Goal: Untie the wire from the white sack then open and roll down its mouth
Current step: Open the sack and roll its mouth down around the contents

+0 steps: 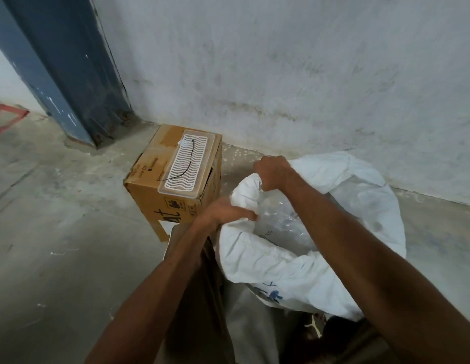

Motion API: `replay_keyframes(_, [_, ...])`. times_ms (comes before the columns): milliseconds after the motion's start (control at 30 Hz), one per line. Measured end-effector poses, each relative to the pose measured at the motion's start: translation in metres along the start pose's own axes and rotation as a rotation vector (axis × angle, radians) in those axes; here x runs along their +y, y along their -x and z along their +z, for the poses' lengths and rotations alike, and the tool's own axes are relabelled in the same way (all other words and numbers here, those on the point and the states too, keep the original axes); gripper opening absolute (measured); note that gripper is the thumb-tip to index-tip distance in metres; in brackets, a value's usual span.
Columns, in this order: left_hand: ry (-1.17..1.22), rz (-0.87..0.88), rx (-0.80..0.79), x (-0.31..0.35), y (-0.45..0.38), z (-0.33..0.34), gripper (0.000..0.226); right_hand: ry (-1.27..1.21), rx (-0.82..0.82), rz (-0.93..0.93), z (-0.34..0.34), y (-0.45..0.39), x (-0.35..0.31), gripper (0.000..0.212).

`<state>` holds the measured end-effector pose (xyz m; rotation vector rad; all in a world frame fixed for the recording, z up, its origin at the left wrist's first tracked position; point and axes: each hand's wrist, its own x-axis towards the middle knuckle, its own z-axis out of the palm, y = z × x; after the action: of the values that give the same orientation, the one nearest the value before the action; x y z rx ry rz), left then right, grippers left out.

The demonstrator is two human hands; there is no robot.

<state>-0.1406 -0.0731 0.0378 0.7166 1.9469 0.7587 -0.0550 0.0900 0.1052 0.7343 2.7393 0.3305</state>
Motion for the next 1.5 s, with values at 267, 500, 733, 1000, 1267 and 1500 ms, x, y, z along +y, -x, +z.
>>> replay_keyframes(267, [0.55, -0.071, -0.143, -0.017, 0.004, -0.006, 0.064, 0.115, 0.198, -0.281, 0.016, 0.003, -0.021, 0.111])
replay_keyframes(500, [0.878, -0.204, -0.338, -0.015, 0.01, -0.008, 0.044, 0.022, 0.167, -0.276, 0.03, 0.003, -0.028, 0.078])
replay_keyframes(733, [-0.144, 0.027, 0.028, -0.013, 0.004, -0.012, 0.079, 0.057, -0.029, -0.179, 0.03, -0.006, -0.036, 0.042])
replay_keyframes(1000, [-0.044, 0.006, 0.215, -0.024, -0.008, 0.018, 0.052, 0.063, -0.122, -0.198, 0.025, -0.024, -0.046, 0.03])
replay_keyframes(1267, [0.502, -0.166, -0.267, -0.032, -0.038, 0.01, 0.062, 0.202, 0.059, 0.05, 0.053, -0.003, 0.013, 0.084])
replay_keyframes(1500, [-0.449, 0.217, 0.029, 0.034, -0.066, 0.017, 0.115, -0.229, -0.014, 0.178, 0.056, -0.001, 0.036, 0.045])
